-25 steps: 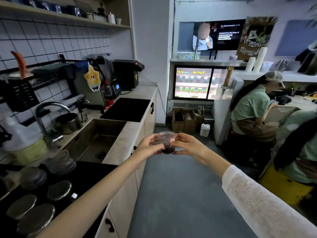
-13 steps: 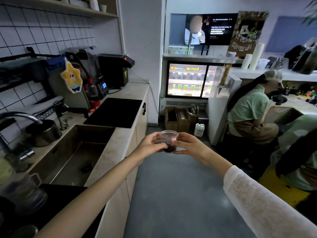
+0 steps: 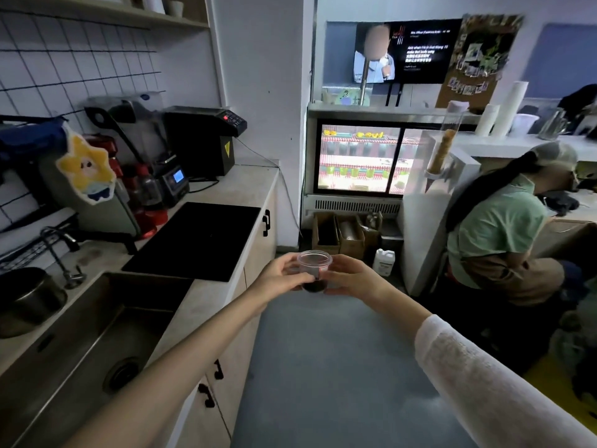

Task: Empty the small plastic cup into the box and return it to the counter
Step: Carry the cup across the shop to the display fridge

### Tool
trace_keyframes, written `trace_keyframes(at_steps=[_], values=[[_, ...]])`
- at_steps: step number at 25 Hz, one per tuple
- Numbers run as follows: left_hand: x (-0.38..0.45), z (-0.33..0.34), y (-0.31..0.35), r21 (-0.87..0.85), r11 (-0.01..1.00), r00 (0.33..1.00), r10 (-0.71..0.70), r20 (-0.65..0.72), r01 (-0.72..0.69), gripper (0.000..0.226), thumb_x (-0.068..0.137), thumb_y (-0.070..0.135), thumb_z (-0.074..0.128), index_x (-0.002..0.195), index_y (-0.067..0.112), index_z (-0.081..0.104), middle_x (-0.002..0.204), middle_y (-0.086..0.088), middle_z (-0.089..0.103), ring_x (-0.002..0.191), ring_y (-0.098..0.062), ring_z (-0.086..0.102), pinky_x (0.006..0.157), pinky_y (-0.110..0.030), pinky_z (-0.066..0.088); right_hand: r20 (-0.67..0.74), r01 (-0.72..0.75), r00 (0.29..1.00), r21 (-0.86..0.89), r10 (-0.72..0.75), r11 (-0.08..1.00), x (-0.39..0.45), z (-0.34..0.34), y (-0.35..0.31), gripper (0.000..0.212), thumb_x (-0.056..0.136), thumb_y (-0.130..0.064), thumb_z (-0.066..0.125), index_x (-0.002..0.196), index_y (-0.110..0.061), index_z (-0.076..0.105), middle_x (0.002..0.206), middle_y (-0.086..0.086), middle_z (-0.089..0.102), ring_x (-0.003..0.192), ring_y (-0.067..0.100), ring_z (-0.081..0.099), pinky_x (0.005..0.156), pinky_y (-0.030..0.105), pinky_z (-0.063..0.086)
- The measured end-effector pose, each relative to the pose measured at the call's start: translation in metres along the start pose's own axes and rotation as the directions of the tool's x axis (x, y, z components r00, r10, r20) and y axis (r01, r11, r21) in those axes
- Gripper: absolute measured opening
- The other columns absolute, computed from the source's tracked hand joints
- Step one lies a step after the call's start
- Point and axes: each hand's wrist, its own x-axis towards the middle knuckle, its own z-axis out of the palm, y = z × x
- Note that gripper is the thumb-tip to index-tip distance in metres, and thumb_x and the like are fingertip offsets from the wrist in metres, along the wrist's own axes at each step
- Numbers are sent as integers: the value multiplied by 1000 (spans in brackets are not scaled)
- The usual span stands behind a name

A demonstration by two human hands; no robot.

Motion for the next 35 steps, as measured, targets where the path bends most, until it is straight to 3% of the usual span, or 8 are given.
trace_keyframes(at_steps=[5, 10, 16, 19, 21, 23, 26, 35], values=[[79, -1, 9, -2, 1000, 1000, 9, 21, -9, 46, 85, 5, 72, 128, 15, 60, 120, -3, 69, 103, -13, 65, 91, -34, 56, -4, 5, 1000, -2, -5, 1000, 67, -38, -8, 40, 91, -9, 62, 129, -3, 54, 128, 20, 61, 106, 23, 61, 89, 38, 55], [165, -13, 14, -9, 1000, 999, -1, 41, 1, 42, 83, 5, 74, 119, 23, 61, 114, 2, 69, 98, -7, 66, 87, -28, 57, -15, -12, 1000, 14, 12, 1000, 149, -69, -13, 31, 89, -9, 64, 119, -7, 59, 108, 8, 67, 93, 16, 66, 75, 25, 60], [284, -36, 10, 52, 998, 997, 18, 81, -22, 43, 80, 11, 78, 116, 29, 62, 117, 3, 68, 106, -10, 66, 96, -29, 56, -84, -2, 996, 53, 6, 999, 249, -98, -20, 38, 90, -5, 62, 126, 2, 54, 117, 18, 63, 104, 26, 62, 97, 47, 51], [349, -50, 12, 78, 997, 992, 17, 125, -27, 51, 79, 9, 79, 127, 17, 61, 124, -2, 68, 118, -17, 63, 103, -34, 51, -119, 5, 993, 66, 3, 998, 299, -111, -24, 39, 90, -2, 60, 129, 3, 51, 117, 16, 62, 98, 23, 63, 82, 32, 57], [385, -55, 12, 93, 995, 987, 22, 158, -37, 53, 79, 7, 78, 129, 12, 61, 126, -6, 68, 119, -20, 63, 99, -27, 52, -145, 13, 989, 67, -3, 998, 326, -118, -26, 41, 90, -1, 60, 129, 4, 50, 116, 15, 62, 89, 18, 65, 71, 24, 59], [413, -60, 15, 85, 995, 981, 33, 190, -49, 53, 80, 4, 78, 129, 11, 60, 126, -7, 69, 118, -22, 64, 96, -24, 53, -175, 12, 985, 75, 1, 997, 348, -124, -32, 42, 89, -2, 62, 129, 4, 50, 118, 19, 63, 92, 21, 65, 80, 35, 58], [456, -66, 18, 71, 996, 976, 33, 213, -49, 54, 80, 4, 78, 130, 9, 59, 130, -10, 67, 122, -25, 62, 107, -40, 49, -213, 0, 977, 62, 13, 998, 382, -137, -43, 44, 87, -2, 63, 129, 5, 50, 127, 27, 60, 105, 30, 60, 99, 56, 45], [554, -68, 15, 54, 998, 974, 23, 224, -36, 55, 80, 6, 78, 131, 13, 58, 131, -9, 66, 121, -25, 62, 107, -44, 49, -223, -56, 973, 24, 60, 998, 463, -180, -57, 44, 90, 0, 58, 132, 7, 47, 134, 29, 54, 126, 44, 51, 105, 56, 43]])
